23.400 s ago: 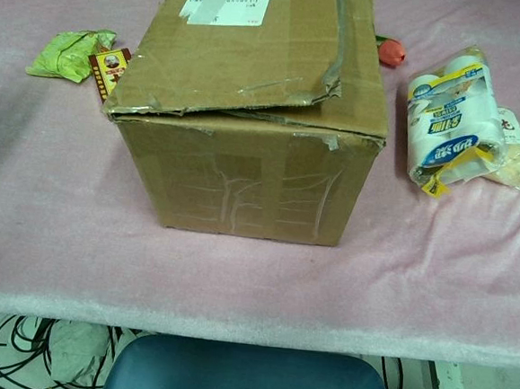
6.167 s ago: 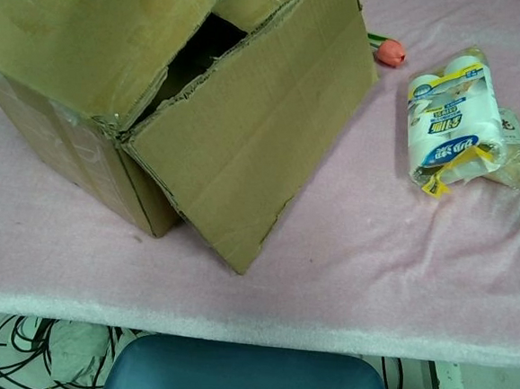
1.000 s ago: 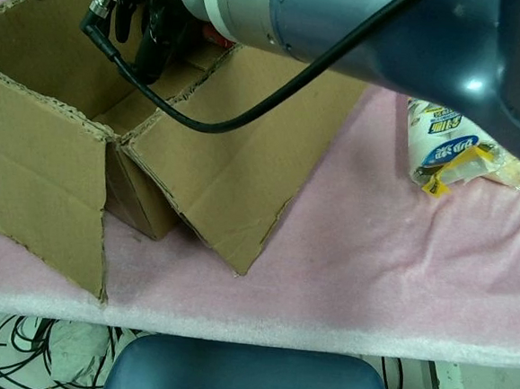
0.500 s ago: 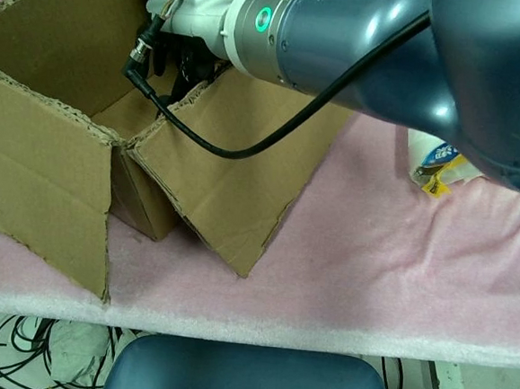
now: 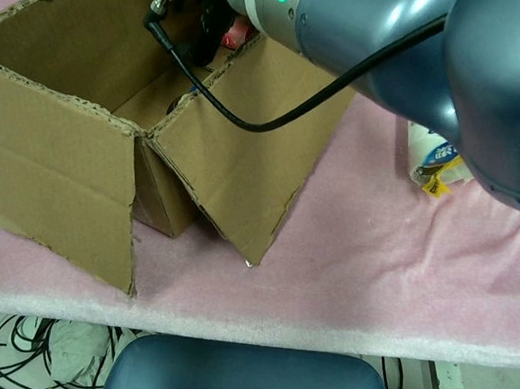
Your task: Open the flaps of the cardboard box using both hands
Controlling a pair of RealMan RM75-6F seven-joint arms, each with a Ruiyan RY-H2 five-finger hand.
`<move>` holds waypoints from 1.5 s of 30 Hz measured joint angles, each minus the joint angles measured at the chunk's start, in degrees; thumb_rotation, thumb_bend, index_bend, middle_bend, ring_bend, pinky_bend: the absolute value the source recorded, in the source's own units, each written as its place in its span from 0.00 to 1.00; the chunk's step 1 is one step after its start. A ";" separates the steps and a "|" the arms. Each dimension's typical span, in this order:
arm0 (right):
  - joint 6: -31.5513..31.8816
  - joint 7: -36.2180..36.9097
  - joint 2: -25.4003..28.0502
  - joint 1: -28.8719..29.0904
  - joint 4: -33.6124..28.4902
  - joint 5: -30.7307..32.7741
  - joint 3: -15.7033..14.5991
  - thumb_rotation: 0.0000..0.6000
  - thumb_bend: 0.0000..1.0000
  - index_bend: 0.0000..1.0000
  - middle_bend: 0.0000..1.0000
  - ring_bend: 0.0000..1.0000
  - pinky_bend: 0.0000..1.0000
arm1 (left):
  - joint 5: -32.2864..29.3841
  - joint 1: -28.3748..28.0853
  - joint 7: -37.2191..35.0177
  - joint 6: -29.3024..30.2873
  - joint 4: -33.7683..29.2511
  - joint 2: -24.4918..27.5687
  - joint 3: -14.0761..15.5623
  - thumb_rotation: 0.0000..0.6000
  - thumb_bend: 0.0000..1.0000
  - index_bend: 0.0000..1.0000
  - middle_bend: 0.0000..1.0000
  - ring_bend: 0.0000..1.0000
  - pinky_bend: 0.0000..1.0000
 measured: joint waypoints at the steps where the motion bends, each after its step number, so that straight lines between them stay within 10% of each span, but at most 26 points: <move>1: 0.73 -0.13 0.00 -0.16 -0.19 -0.46 0.12 1.00 0.51 0.27 0.22 0.20 0.30 | 0.04 0.00 -0.03 0.03 0.01 0.00 0.03 1.00 0.27 0.00 0.00 0.00 0.05; 15: 4.82 -0.41 3.22 -2.86 2.38 -2.33 6.65 1.00 0.51 0.21 0.19 0.18 0.29 | 0.18 -0.02 0.34 0.26 0.17 -0.09 0.13 1.00 0.27 0.00 0.00 0.00 0.05; 32: -4.99 1.51 8.79 -4.30 19.05 1.32 9.78 1.00 0.51 0.11 0.09 0.09 0.24 | 0.05 -0.21 2.46 0.28 0.50 -0.63 0.10 1.00 0.27 0.00 0.00 0.00 0.05; 45: -0.40 4.69 20.46 -16.12 3.00 -4.77 3.35 1.00 0.23 0.00 0.00 0.01 0.22 | -0.11 -0.02 5.19 0.97 0.44 -1.03 -0.04 1.00 0.14 0.00 0.00 0.00 0.02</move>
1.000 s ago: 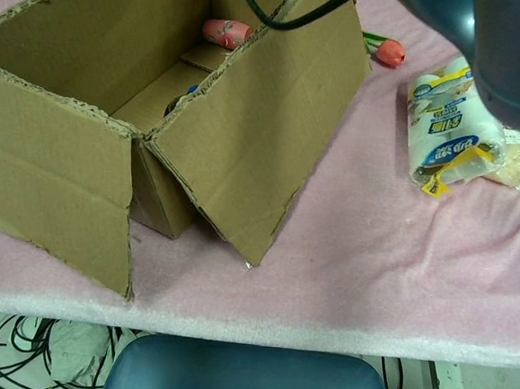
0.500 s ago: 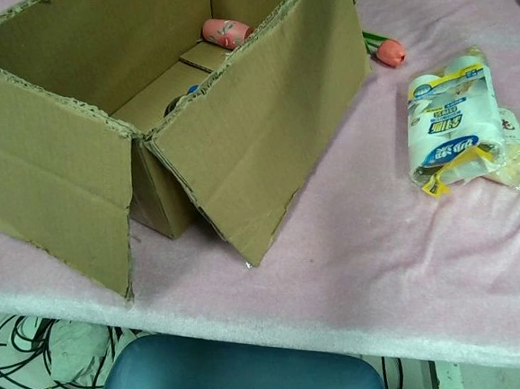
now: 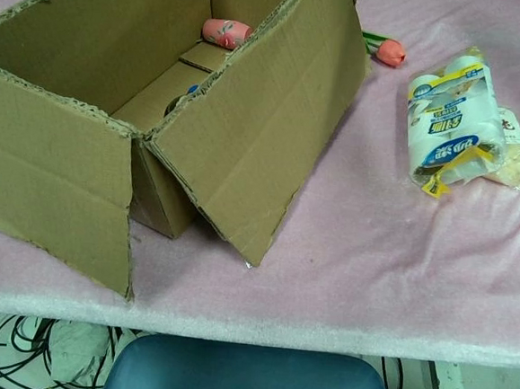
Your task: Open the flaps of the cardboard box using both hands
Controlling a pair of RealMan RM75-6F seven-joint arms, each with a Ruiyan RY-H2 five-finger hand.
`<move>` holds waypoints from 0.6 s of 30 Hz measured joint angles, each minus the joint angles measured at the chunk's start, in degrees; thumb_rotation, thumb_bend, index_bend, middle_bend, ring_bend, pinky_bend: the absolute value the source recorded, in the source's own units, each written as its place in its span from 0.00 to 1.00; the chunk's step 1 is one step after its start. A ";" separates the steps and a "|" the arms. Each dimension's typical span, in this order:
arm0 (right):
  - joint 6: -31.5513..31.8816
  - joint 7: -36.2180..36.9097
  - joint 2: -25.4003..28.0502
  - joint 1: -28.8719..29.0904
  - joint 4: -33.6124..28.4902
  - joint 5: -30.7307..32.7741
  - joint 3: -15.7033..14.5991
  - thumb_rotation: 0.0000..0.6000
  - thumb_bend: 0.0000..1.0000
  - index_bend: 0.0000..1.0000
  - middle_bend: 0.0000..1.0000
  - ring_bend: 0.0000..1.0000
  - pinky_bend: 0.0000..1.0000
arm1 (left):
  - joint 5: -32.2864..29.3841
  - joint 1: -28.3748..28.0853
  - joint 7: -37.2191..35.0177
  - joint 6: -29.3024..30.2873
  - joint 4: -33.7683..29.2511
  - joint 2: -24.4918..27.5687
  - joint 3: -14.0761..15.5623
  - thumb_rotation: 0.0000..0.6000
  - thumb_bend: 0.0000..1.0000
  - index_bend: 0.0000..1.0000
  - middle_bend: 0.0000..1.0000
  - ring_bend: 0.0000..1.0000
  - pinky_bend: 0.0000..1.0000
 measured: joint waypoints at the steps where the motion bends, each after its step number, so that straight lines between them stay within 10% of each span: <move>1: 0.91 0.70 1.26 -1.63 -2.10 -1.50 -1.08 1.00 0.21 0.00 0.00 0.00 0.22 | 0.01 0.02 0.57 0.11 0.05 -0.08 -0.01 1.00 0.13 0.00 0.00 0.00 0.02; 18: 20.13 19.59 16.61 -33.31 -17.65 -34.89 -25.13 0.99 0.19 0.00 0.00 0.00 0.22 | 1.29 0.14 5.05 1.16 0.96 -1.06 0.31 1.00 0.08 0.00 0.00 0.00 0.00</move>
